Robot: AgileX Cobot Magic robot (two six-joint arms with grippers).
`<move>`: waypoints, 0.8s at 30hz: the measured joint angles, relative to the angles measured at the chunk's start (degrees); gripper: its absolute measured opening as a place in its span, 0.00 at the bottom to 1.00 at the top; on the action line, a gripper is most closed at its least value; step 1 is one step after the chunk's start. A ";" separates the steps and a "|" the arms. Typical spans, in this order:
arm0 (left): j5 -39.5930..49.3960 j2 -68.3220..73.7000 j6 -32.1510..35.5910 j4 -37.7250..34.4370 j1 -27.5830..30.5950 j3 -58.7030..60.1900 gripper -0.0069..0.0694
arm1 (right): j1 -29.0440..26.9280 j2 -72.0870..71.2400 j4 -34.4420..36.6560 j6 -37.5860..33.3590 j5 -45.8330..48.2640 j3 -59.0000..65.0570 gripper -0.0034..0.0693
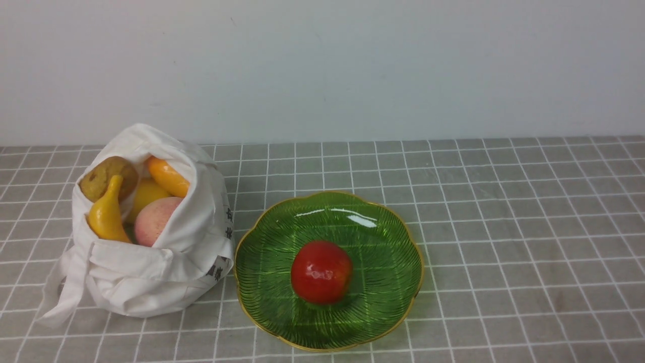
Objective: Take the fruit out of the bag on the grey coffee tablecloth and place them on the plate.
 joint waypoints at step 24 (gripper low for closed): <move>-2.09 0.00 -0.28 0.37 0.07 0.38 0.13 | 0.00 0.00 0.00 0.00 0.00 0.00 0.03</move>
